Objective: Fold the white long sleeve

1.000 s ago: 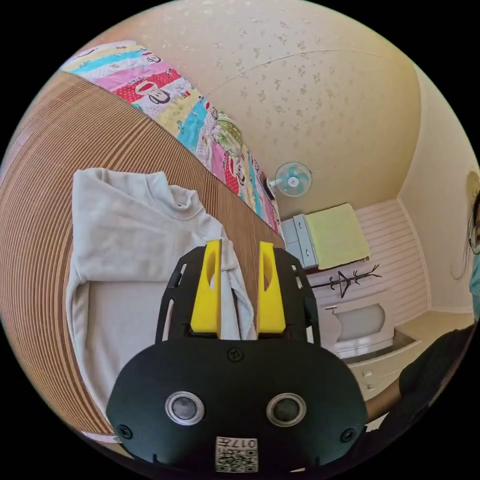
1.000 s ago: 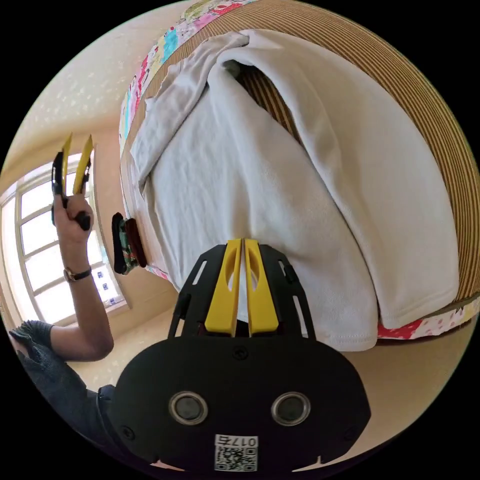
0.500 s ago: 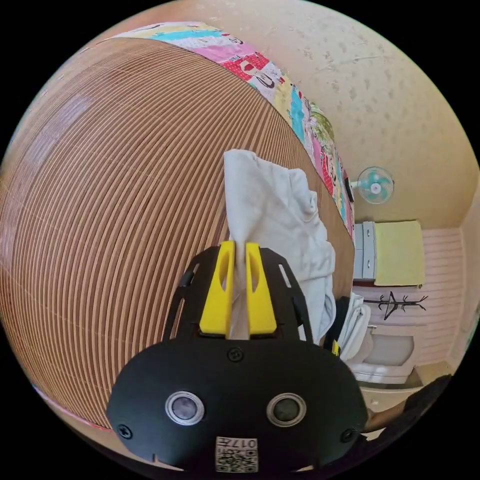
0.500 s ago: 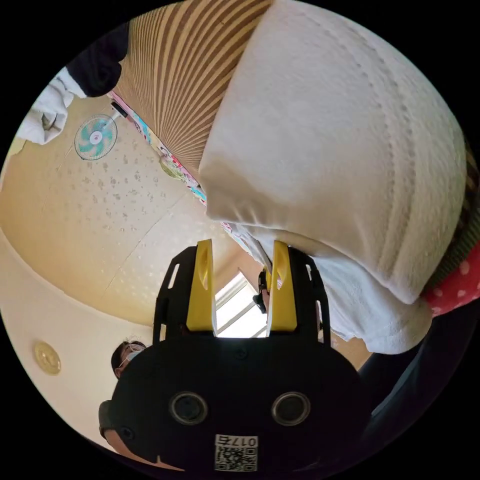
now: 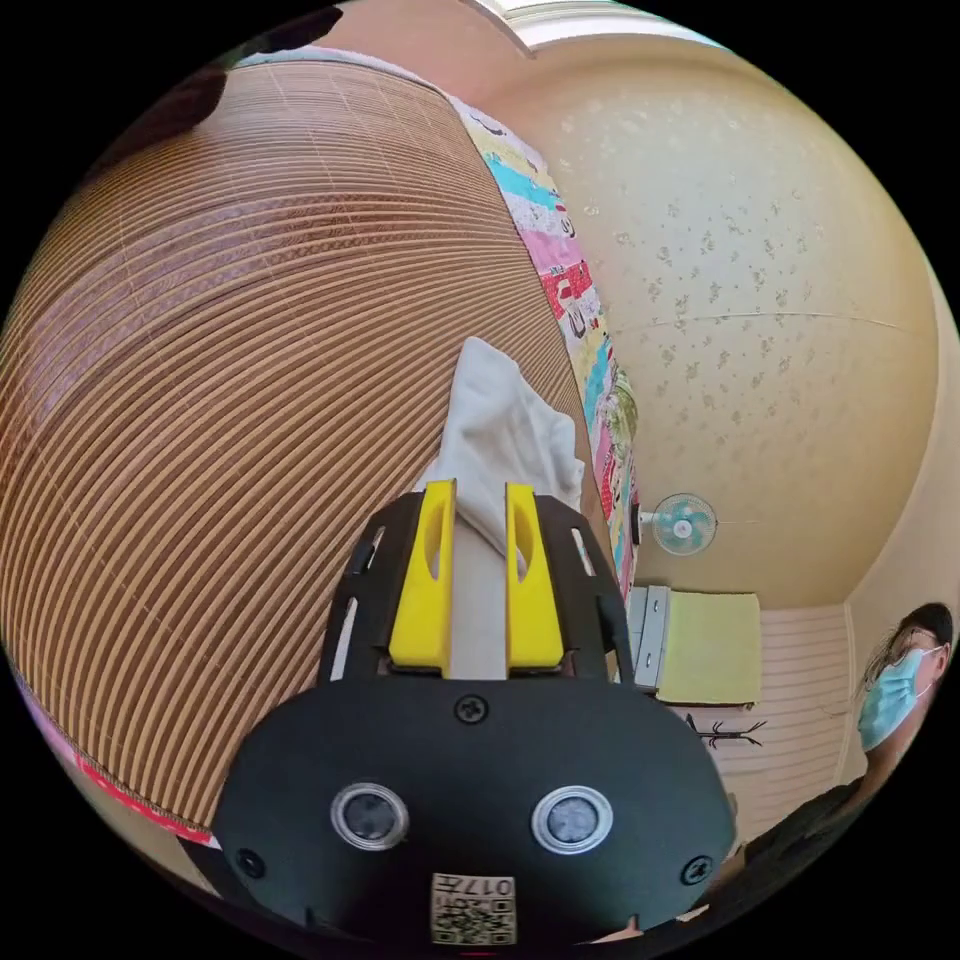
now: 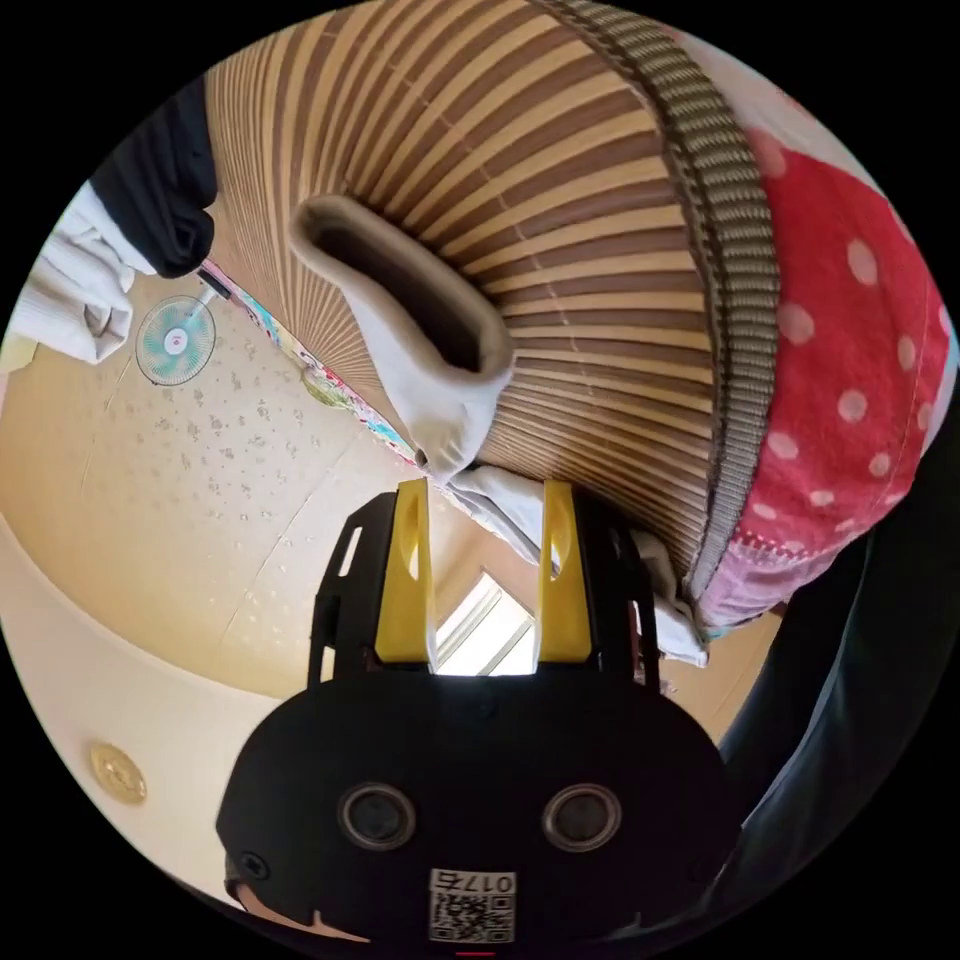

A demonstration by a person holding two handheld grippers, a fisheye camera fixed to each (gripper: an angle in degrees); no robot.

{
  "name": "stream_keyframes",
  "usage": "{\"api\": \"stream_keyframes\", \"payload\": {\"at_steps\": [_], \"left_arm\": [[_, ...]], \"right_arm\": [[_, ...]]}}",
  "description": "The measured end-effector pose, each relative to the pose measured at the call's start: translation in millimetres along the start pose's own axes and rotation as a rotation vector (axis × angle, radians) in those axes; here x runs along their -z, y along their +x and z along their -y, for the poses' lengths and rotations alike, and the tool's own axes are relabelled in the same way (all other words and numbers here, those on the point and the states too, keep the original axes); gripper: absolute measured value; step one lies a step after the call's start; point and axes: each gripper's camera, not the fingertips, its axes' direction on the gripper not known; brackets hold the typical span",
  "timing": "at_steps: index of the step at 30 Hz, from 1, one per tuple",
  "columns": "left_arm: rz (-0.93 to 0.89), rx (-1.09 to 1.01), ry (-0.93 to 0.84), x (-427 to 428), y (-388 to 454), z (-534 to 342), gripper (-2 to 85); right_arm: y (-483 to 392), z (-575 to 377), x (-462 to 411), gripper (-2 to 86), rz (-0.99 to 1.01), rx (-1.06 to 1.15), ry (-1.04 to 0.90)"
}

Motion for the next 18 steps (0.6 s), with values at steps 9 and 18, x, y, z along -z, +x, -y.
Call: {"api": "stream_keyframes", "payload": {"at_steps": [9,18], "left_arm": [[0.015,-0.140,-0.197,2.9,31.4,-43.1,6.5],[0.042,-0.181,-0.270,12.7,28.6,-79.3,6.4]], "right_arm": [[-189.6,14.9,-78.5,2.8,0.150,0.549,0.152],[-224.7,-307.5,-437.4,4.5,-0.249,1.532,-0.504]]}}
